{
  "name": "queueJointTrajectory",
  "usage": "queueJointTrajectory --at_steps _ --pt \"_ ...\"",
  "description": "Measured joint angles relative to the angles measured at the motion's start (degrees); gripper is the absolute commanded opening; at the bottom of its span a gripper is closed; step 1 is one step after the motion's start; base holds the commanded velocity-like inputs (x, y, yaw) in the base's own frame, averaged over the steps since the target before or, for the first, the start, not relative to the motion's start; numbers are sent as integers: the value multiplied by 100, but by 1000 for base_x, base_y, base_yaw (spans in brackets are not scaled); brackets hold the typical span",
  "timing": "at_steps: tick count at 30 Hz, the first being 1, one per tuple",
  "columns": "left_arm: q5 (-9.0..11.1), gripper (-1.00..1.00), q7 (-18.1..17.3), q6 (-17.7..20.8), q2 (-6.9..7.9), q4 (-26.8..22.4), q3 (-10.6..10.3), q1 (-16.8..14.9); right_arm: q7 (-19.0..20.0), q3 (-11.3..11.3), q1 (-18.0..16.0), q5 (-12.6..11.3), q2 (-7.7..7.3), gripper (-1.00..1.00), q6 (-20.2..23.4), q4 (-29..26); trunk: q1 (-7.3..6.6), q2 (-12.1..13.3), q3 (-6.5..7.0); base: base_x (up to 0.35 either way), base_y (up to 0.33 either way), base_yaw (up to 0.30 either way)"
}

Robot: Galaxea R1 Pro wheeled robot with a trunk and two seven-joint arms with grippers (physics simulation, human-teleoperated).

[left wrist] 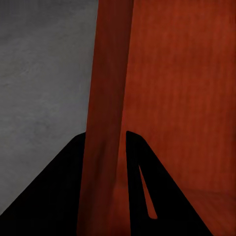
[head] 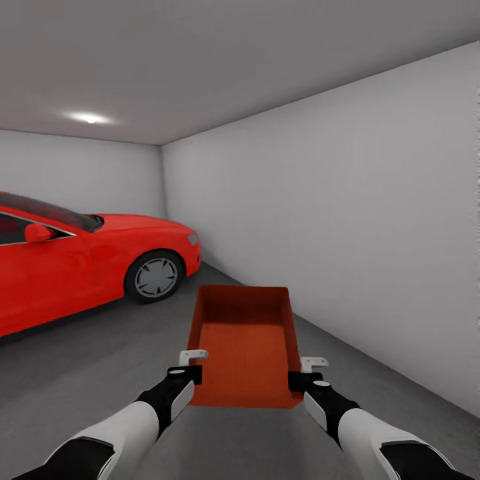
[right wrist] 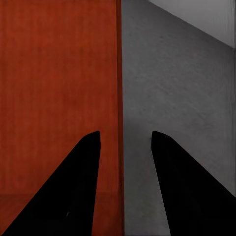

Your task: Move the two storage containers from the living room to the garage. In the garage, place one container on the floor and stack the other container on top of it (either order is fine).

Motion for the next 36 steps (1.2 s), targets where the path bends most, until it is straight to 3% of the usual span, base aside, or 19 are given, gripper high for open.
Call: queueJointTrajectory --at_steps 36 --pt "-1 -100 -1 -3 0 6 4 0 -1 3 0 0 0 -100 2 0 1 0 0 301 57 -243"
